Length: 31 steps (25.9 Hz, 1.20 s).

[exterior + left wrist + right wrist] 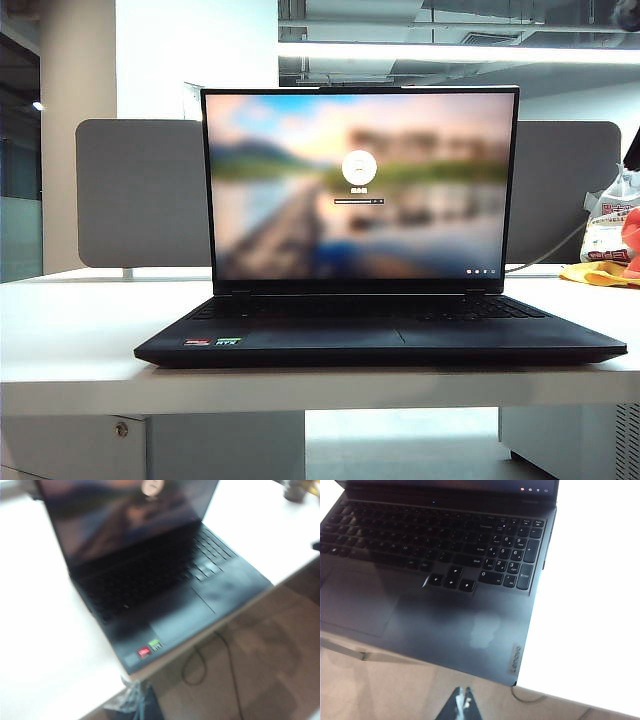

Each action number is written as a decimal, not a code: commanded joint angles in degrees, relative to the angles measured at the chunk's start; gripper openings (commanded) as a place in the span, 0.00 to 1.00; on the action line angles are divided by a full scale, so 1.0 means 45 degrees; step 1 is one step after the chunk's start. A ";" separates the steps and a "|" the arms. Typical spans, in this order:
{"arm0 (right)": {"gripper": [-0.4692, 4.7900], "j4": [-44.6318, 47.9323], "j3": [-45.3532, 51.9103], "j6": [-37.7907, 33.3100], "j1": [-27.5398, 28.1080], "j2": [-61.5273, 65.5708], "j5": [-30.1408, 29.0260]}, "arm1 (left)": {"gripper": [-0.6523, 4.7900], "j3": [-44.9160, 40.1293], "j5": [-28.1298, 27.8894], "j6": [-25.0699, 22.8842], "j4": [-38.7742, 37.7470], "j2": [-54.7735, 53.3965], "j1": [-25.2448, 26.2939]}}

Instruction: Open the lid of the laptop and use the keypad to enter the password "123".

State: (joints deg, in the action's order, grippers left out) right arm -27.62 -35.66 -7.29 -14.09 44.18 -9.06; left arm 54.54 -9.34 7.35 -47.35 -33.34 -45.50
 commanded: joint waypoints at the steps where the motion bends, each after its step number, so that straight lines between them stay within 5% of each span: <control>1: 0.09 0.0053 -0.0049 -0.0058 -0.0005 -0.0117 -0.0058 | 0.11 0.0029 -0.0253 -0.0034 0.0393 -0.0029 -0.0005; 18: 0.09 0.0097 -0.0049 -0.0044 -0.0005 -0.0112 -0.0005 | 0.11 0.0029 -0.0223 0.0019 0.0141 0.0049 0.0063; 21: 0.09 0.0102 -0.0049 -0.0044 -0.0005 -0.0117 -0.0005 | 0.11 -0.0141 -0.0204 -0.1137 0.0398 0.0525 0.1166; 31: 0.09 0.0107 -0.0049 -0.0044 0.0000 -0.0112 0.0146 | 0.11 -0.4590 0.0865 -0.0976 0.6139 0.2691 0.7868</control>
State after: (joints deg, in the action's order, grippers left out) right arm -27.92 -35.66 -7.29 -14.09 43.79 -8.93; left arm 36.53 -8.64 3.49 -26.20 -22.33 -12.27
